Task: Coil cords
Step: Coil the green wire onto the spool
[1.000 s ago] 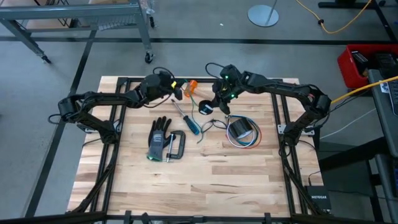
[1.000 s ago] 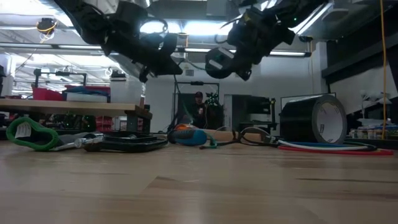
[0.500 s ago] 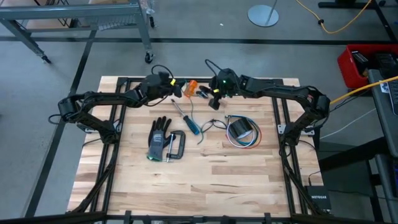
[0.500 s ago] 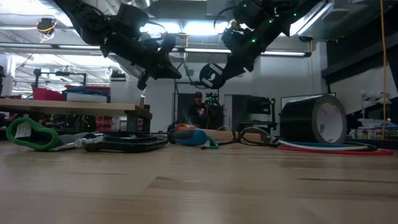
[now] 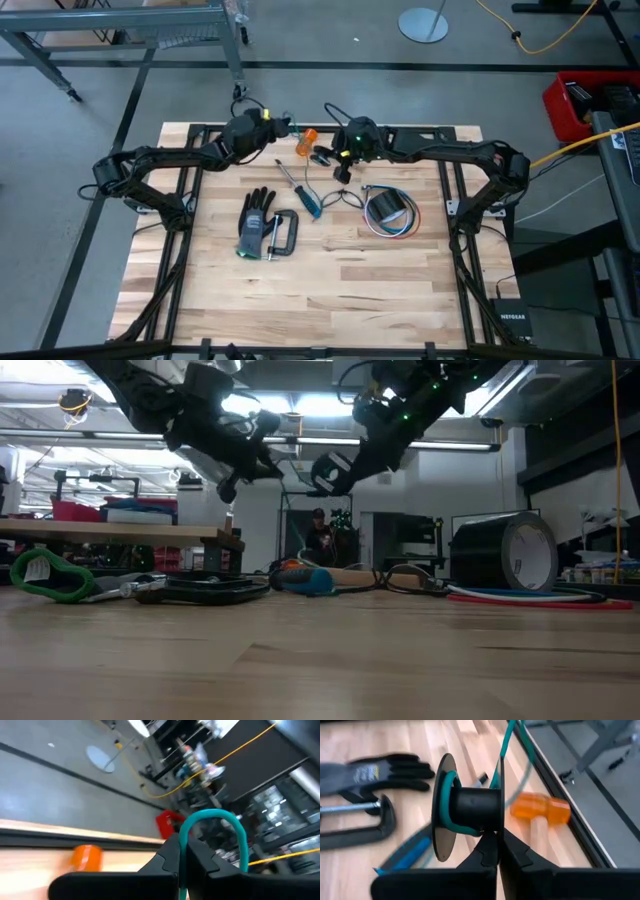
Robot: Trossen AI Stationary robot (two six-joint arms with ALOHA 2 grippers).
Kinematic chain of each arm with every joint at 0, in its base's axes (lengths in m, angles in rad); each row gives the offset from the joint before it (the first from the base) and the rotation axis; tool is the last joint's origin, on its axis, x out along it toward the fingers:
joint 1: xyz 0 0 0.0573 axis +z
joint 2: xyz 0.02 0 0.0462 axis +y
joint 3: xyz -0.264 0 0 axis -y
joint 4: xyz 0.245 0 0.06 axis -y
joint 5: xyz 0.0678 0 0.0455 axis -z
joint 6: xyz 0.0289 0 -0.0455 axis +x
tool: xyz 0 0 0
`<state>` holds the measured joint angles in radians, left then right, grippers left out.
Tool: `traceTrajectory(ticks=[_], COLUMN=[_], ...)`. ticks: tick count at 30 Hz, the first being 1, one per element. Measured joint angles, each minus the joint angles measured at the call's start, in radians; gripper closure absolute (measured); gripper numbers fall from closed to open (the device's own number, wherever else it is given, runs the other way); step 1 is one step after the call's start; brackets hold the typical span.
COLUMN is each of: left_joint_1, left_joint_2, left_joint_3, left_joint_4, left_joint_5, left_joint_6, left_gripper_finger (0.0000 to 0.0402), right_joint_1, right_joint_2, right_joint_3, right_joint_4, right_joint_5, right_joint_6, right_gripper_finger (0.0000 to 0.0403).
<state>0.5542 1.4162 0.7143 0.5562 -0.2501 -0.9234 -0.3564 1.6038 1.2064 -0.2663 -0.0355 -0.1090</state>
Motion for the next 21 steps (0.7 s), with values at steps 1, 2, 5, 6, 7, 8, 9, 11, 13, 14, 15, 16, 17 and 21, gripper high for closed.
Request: traceTrajectory(ticks=[1,2,5,6,7,8,9,11,13,14,15,16,17,21], left_joint_1=[-0.006,-0.015,-0.051,-0.062,-0.073,-0.082,-0.092,-0.109,-0.119,-0.122,-0.123,-0.121,-0.116,-0.094], left_joint_2=[0.000,0.005,0.023,0.032,0.038,0.041,0.044,0.050,0.050,0.050,0.050,0.050,0.050,0.050], left_joint_3=[0.000,0.000,0.001,0.003,0.008,0.015,0.022,0.041,0.056,0.064,0.068,0.071,0.073,0.074], left_joint_4=[0.022,0.046,0.128,0.152,0.170,0.176,0.178,0.186,0.185,0.185,0.186,0.186,0.186,0.156], left_joint_5=[-0.003,-0.010,-0.037,-0.043,-0.045,-0.045,-0.046,-0.045,-0.045,-0.046,-0.046,-0.046,-0.047,-0.050], left_joint_6=[-0.008,-0.012,-0.017,-0.017,-0.016,-0.013,-0.011,0.010,0.046,0.071,0.095,0.115,0.126,0.145], left_gripper_finger=[0.0401,0.0401,0.0401,0.0401,0.0401,0.0401,0.0401,0.0401,0.0401,0.0401,0.0401,0.0401,0.0401,0.0401], right_joint_1=[0.007,0.013,0.026,0.029,0.032,0.033,0.032,0.029,0.029,0.029,0.029,0.029,0.029,0.029], right_joint_2=[0.000,0.000,0.000,0.000,0.000,0.000,0.000,0.000,0.000,0.000,0.000,0.000,0.000,0.000], right_joint_3=[0.000,0.000,0.000,0.000,0.000,0.000,0.000,0.000,0.000,0.000,0.000,0.000,0.000,0.000], right_joint_4=[0.019,0.037,0.095,0.110,0.119,0.123,0.123,0.119,0.106,0.098,0.084,0.069,0.055,-0.009], right_joint_5=[0.000,0.001,0.035,0.059,0.089,0.122,0.156,0.215,0.264,0.287,0.309,0.331,0.354,0.436], right_joint_6=[0.000,0.000,-0.001,-0.001,-0.001,-0.001,-0.001,0.004,0.007,0.007,0.008,0.007,0.007,0.007], right_gripper_finger=[0.0402,0.0402,0.0402,0.0402,0.0402,0.0402,0.0402,0.0402,0.0402,0.0402,0.0402,0.0402,0.0402,0.0402])
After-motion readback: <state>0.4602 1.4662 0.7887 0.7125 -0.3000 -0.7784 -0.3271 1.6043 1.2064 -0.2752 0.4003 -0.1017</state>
